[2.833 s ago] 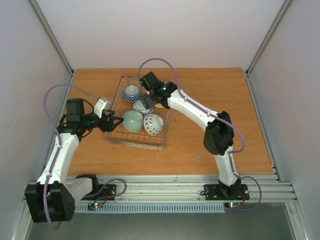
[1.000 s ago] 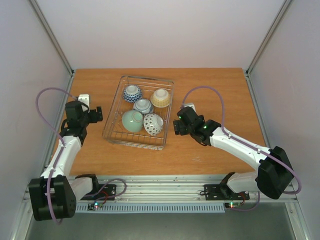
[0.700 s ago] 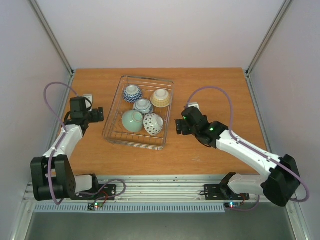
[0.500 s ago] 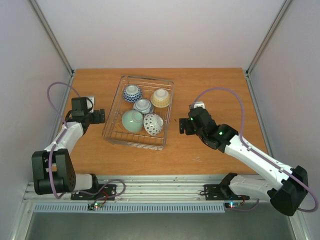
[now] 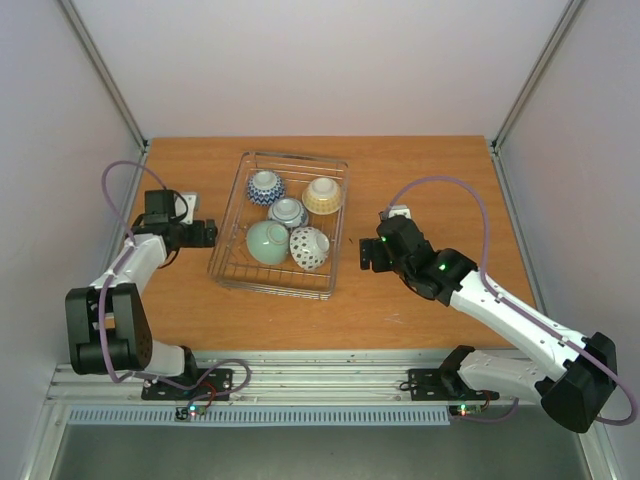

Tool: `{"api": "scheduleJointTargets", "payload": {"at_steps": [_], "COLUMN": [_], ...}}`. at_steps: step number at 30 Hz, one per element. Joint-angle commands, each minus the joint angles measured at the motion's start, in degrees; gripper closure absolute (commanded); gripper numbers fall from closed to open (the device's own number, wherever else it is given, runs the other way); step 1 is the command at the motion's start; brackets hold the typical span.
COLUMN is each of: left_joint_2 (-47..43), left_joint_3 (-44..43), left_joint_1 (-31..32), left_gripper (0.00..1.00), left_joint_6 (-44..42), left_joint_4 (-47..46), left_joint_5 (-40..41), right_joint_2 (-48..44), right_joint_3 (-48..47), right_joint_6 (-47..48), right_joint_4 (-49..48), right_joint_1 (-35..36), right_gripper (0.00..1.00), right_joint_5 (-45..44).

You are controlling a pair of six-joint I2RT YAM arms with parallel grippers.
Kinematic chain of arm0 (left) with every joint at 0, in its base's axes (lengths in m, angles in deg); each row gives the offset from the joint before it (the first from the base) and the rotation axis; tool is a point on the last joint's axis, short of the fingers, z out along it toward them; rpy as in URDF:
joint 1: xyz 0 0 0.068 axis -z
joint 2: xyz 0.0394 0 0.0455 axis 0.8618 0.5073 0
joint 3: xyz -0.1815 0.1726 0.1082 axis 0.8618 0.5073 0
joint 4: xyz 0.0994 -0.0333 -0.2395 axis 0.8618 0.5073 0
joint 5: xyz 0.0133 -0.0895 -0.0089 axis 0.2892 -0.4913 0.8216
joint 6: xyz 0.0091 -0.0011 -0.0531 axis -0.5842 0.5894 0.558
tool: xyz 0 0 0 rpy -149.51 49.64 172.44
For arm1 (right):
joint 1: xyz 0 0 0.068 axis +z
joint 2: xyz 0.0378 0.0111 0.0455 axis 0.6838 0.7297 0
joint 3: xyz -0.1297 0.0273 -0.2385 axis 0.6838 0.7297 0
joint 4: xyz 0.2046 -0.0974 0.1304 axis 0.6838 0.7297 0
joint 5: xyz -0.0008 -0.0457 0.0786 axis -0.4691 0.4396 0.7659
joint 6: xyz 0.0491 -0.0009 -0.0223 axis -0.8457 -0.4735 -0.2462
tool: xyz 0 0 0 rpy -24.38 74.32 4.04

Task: Load the bowls into the dish rack

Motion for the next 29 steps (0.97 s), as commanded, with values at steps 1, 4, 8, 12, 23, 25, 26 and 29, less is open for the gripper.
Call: {"api": "scheduleJointTargets", "payload": {"at_steps": [1, 4, 8, 12, 23, 25, 26, 29], "left_joint_2": [0.47, -0.26, -1.17, -0.99, -6.02, -9.06, -10.43, -13.58], "left_joint_3": [-1.41, -1.17, -0.82, -0.71, 1.84, 3.51, 4.41, 6.58], "left_joint_1": [1.77, 3.30, 5.50, 9.04, 9.96, 9.70, 9.44, 8.45], "left_gripper": [0.08, 0.08, 0.08, 0.08, 0.03, 0.01, 0.01, 0.01], "left_joint_6": [-0.92, -1.37, -1.78, -2.45, -1.40, -0.61, -0.35, 0.40], "left_joint_4": [2.82, 2.89, 2.86, 2.72, -2.90, -5.85, -7.29, -10.69], "left_joint_5": [-5.30, -5.67, -7.25, -8.03, -0.90, 1.20, 2.39, 4.46], "right_joint_2": [0.04, -0.18, -0.64, -1.13, -1.78, -1.71, -1.60, -0.85], "right_joint_3": [0.57, 0.51, 0.81, 0.91, 1.04, 1.24, 1.23, 0.91], "right_joint_6": [-0.90, -0.90, -0.90, -0.99, -1.40, -1.43, -1.47, -1.61], "right_joint_4": [0.04, 0.15, 0.38, 0.70, 2.56, 2.68, 2.76, 3.23], "right_joint_1": [-0.13, -0.13, -0.10, -0.10, -0.11, -0.17, -0.14, -0.11], "right_gripper": [0.01, 0.01, 0.01, 0.01, 0.01, 0.01, 0.01, 0.01], "right_joint_5": [0.24, 0.30, -0.46, -0.88, -5.65, -5.93, -6.09, -6.88]}}
